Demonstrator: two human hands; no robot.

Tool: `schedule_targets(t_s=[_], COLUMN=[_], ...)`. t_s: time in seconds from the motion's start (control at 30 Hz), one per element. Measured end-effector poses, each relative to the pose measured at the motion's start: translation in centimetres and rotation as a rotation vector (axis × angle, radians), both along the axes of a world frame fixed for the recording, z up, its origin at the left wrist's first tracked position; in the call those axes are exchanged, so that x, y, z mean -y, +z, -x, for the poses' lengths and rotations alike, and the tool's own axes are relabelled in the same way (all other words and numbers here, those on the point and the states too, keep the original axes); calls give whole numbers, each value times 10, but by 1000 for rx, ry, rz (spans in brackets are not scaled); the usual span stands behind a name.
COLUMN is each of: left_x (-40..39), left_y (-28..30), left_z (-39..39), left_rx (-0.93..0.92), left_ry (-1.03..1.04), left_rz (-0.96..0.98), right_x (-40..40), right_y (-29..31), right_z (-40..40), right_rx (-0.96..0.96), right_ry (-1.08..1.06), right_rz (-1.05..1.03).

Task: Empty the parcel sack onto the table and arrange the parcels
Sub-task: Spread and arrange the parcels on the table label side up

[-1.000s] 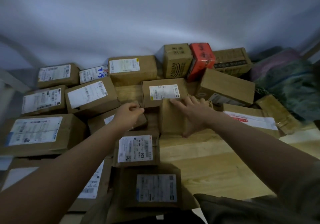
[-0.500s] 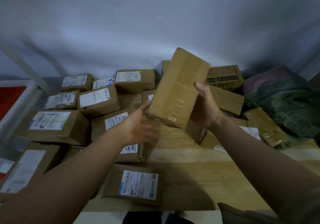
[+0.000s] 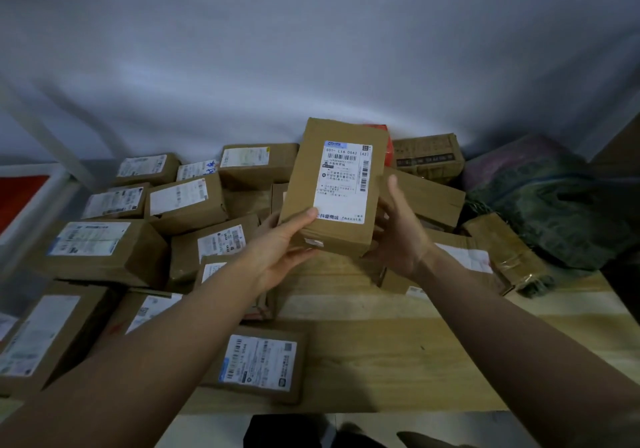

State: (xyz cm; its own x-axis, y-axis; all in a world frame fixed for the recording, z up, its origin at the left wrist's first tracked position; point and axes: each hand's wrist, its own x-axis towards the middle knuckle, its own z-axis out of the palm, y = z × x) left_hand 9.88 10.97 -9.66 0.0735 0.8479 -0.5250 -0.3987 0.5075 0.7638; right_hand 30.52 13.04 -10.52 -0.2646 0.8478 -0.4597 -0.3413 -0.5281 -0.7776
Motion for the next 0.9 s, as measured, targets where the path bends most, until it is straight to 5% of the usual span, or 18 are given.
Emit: schedule_targets(t_s=[0.13,0.2,0.47,0.8,0.9], left_x=[7,12,37,44,39], left_y=[-3,-3,-29,-61,-63], left_z=[6,12,41,47,42], left_rx=[-137,-359,-913,-1074,-1134], left_ry=[-108,-190,-58,-133,-211], left_rz=[67,112,14,-23,-121], right_x=[4,8,34,36,42], right_y=[-9,-15,-48,-70,-68], right_z=[-3,-5,4,34,34], right_rx=[184,255,561,520,681], right_ry=[151,180,253,258,218], right_rz=[11,56,104,86,-48])
